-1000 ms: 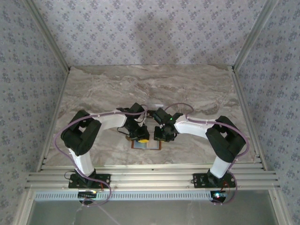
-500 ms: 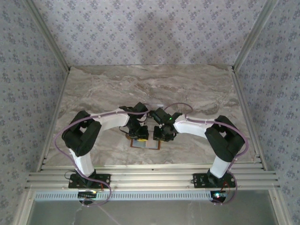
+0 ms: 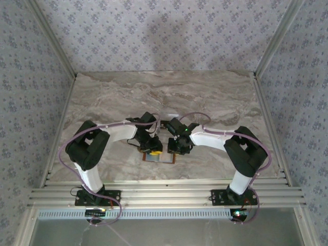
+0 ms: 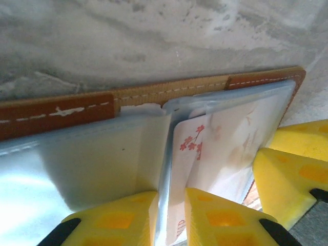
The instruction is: Take the credit cards out of the card holder
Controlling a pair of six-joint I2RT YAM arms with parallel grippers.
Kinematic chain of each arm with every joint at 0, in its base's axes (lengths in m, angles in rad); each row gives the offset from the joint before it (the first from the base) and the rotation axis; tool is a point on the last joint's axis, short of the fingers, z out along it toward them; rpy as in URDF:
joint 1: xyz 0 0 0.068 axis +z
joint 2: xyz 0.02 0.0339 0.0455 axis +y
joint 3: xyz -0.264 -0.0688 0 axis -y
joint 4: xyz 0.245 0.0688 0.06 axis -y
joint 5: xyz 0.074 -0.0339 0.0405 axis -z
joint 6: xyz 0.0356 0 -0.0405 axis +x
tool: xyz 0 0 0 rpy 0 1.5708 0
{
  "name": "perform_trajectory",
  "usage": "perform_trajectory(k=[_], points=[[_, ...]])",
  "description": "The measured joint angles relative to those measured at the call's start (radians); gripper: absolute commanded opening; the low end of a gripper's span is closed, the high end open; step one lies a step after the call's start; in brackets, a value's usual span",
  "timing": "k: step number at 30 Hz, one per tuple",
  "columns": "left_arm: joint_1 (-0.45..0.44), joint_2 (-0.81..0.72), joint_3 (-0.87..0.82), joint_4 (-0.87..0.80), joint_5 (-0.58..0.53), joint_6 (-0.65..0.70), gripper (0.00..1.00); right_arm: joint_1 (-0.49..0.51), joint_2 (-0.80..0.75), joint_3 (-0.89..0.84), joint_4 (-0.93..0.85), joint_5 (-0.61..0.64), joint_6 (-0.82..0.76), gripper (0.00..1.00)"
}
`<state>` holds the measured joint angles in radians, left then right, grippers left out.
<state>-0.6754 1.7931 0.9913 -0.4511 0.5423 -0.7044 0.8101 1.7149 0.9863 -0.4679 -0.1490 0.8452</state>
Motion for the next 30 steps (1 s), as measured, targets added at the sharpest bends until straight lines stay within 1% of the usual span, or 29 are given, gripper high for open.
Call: perform_trajectory(k=[4,11,18,24,30], points=[[0.02,-0.004,-0.03,0.045,0.047,-0.015,0.2,0.0,0.0,0.0,0.0,0.0,0.0,0.29],[0.035,-0.005,-0.063,0.112,0.106,-0.034,0.2,0.0,0.001,0.0,0.0,0.0,0.0,0.29],[0.041,-0.003,-0.073,0.135,0.13,-0.045,0.2,0.001,0.002,0.0,0.0,-0.001,0.0,0.28],[0.048,-0.004,-0.09,0.163,0.146,-0.049,0.13,0.002,0.002,0.0,0.0,0.0,0.0,0.28],[0.055,-0.016,-0.116,0.192,0.152,-0.049,0.09,0.002,0.002,0.0,0.0,0.0,0.0,0.28]])
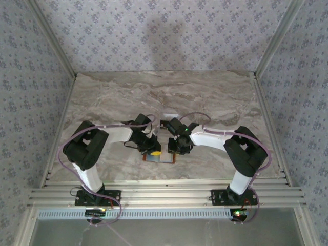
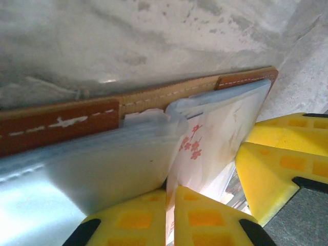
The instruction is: Take the credit cards out of the card holder
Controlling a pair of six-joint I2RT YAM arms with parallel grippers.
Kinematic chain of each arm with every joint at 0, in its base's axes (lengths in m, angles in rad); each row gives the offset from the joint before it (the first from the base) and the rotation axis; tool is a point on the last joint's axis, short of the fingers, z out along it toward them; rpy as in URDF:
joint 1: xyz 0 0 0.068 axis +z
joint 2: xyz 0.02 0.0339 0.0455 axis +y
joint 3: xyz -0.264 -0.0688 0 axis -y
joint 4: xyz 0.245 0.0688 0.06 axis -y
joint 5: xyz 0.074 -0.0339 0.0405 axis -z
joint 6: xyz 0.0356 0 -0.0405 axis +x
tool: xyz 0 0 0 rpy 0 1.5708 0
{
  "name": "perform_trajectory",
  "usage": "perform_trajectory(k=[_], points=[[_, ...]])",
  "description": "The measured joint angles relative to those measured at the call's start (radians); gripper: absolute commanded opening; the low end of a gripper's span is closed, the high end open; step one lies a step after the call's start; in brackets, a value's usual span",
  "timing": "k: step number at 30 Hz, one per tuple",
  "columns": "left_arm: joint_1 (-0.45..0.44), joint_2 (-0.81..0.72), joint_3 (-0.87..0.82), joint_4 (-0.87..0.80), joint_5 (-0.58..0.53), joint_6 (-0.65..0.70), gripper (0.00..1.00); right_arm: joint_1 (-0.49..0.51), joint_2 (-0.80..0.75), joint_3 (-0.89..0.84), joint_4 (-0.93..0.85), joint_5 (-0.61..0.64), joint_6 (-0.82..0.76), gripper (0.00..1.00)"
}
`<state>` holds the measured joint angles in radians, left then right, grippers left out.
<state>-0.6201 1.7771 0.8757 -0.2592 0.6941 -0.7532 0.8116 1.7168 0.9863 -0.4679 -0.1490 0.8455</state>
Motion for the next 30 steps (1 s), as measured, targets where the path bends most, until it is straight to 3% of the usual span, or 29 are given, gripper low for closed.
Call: perform_trajectory(k=[9,30], points=[[0.007,-0.021,-0.008,-0.01,-0.022,0.031,0.06,0.0,0.0,0.0,0.0,0.0,0.0,0.28],[0.025,-0.102,0.046,-0.228,-0.168,0.151,0.01,0.0,0.002,0.006,-0.01,0.011,0.0,0.27]])
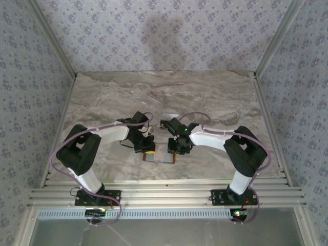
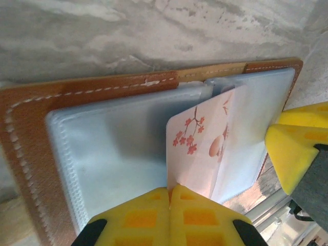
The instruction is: Take the credit cards out of the card holder
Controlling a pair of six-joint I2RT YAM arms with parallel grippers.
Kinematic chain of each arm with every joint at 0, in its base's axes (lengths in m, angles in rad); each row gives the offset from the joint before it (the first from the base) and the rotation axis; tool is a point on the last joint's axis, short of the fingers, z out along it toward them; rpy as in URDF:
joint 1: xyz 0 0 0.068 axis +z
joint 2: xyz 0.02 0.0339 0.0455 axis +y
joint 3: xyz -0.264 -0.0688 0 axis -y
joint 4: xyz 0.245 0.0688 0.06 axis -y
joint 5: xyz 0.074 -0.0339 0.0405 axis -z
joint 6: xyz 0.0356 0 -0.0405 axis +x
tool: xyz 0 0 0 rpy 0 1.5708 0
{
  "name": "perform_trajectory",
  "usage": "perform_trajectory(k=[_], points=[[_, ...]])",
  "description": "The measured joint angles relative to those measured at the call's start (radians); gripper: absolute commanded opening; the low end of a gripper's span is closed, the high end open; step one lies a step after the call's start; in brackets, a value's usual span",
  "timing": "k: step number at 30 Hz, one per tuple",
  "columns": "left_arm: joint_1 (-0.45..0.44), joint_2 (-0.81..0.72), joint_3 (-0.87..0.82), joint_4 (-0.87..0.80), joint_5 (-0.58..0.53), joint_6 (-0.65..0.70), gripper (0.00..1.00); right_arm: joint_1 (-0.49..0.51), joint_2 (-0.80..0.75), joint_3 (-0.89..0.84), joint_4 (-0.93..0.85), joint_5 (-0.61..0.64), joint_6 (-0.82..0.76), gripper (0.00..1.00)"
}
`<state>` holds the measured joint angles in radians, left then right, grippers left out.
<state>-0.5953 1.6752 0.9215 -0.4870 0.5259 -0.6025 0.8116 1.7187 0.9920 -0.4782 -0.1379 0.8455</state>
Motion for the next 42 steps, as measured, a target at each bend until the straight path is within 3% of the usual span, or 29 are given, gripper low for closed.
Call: perform_trajectory(k=[15,23,29,36,42], points=[[0.013,-0.073,0.117,-0.191,-0.106,0.107,0.0,-0.006,-0.018,-0.002,-0.018,0.0,0.0,0.27],[0.013,-0.081,0.261,-0.298,-0.193,0.225,0.0,-0.082,-0.155,-0.017,-0.05,-0.009,-0.024,0.27],[0.013,-0.071,0.414,-0.373,-0.254,0.372,0.0,-0.181,-0.232,-0.017,-0.086,-0.032,-0.08,0.27],[-0.002,-0.027,0.53,-0.396,-0.296,0.644,0.0,-0.293,-0.238,-0.016,-0.148,-0.07,-0.159,0.28],[-0.008,0.124,0.786,-0.503,-0.356,0.87,0.0,-0.35,-0.24,0.005,-0.174,-0.103,-0.21,0.28]])
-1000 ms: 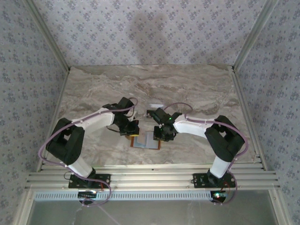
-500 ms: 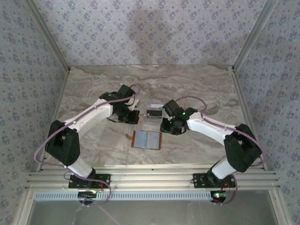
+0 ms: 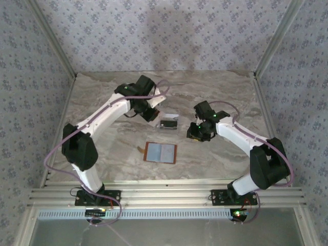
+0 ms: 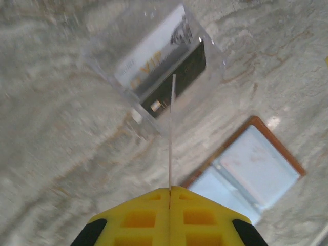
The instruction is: Take the credit cards out of the card holder
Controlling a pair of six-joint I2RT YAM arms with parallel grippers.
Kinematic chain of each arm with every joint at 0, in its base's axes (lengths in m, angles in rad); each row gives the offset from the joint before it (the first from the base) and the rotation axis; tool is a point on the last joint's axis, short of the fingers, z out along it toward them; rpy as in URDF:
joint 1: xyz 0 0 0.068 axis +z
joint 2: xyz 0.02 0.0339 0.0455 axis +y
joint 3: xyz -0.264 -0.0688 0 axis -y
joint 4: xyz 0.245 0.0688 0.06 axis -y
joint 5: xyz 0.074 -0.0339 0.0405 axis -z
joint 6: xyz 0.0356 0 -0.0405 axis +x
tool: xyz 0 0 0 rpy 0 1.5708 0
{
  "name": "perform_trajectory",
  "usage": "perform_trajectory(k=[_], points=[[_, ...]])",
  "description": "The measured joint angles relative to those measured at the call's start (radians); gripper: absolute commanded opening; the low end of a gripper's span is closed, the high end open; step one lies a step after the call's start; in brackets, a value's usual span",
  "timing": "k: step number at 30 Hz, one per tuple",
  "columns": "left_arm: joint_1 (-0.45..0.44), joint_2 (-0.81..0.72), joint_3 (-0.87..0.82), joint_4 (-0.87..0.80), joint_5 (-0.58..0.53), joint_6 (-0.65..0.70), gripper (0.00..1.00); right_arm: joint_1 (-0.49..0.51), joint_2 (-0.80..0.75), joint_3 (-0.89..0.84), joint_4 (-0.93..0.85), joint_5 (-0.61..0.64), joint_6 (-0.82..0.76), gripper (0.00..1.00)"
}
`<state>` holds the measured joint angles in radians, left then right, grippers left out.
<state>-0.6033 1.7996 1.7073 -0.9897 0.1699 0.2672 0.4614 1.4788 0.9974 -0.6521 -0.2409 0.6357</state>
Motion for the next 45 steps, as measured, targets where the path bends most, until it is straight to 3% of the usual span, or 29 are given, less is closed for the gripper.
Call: perform_trajectory(k=[10,19,27,45], points=[[-0.012,0.217,0.304,-0.149,-0.003,0.404,0.0,-0.055,-0.047,0.003,-0.015,-0.031,-0.027,0.28],[-0.018,0.433,0.612,-0.238,-0.048,0.634,0.0,-0.099,-0.089,-0.027,-0.014,-0.037,-0.027,0.28],[-0.027,0.552,0.816,-0.296,-0.089,0.729,0.0,-0.12,-0.093,-0.039,-0.014,-0.044,-0.027,0.28],[-0.058,0.662,0.827,-0.303,-0.161,0.766,0.0,-0.154,-0.117,-0.073,-0.011,-0.063,-0.028,0.28]])
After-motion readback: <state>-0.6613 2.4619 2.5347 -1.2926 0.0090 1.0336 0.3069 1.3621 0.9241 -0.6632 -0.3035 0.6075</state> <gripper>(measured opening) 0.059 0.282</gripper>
